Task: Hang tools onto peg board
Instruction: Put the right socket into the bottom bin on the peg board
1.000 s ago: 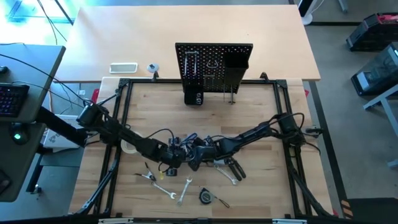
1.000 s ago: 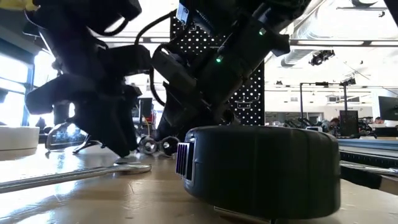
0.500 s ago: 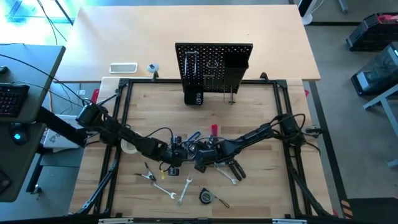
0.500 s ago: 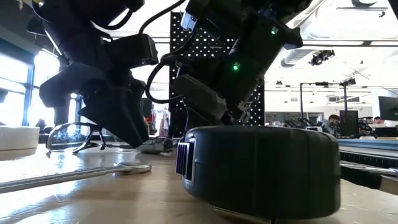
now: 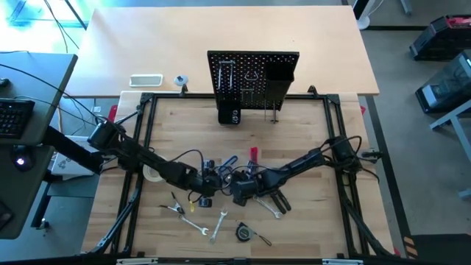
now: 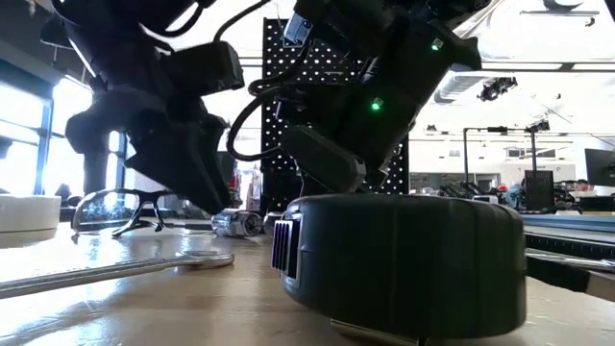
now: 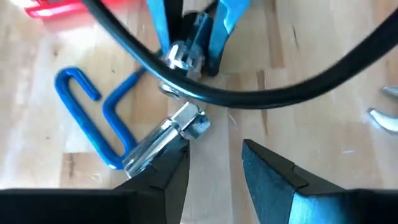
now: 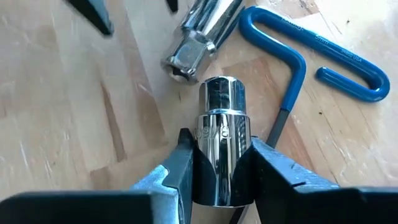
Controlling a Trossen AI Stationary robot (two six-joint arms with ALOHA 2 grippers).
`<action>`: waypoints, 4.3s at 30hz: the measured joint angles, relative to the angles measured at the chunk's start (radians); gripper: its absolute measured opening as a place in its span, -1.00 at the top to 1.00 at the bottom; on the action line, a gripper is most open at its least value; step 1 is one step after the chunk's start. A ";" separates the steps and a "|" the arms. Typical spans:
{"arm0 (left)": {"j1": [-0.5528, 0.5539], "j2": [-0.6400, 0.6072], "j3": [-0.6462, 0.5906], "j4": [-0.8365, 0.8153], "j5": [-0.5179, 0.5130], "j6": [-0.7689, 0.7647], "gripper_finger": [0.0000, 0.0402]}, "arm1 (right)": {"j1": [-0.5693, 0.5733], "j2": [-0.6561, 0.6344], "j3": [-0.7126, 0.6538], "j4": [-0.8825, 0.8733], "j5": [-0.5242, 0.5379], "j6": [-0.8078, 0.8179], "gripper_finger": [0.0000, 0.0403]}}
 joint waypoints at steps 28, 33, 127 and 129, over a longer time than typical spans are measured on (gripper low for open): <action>0.016 -0.182 0.000 0.204 -0.180 0.276 0.30 | 0.097 -0.357 -0.004 -0.138 0.265 -0.132 0.45; 0.043 -0.182 -0.001 0.353 -0.176 0.374 0.30 | 0.141 -0.468 -0.010 -0.184 0.355 -0.140 0.45; 0.216 -0.182 0.000 1.189 0.507 0.496 0.58 | 0.134 -0.647 -0.010 0.270 0.279 -0.669 0.31; 0.216 -0.182 0.000 1.182 0.506 0.497 0.58 | 0.135 -0.647 -0.010 0.257 0.296 -0.666 0.25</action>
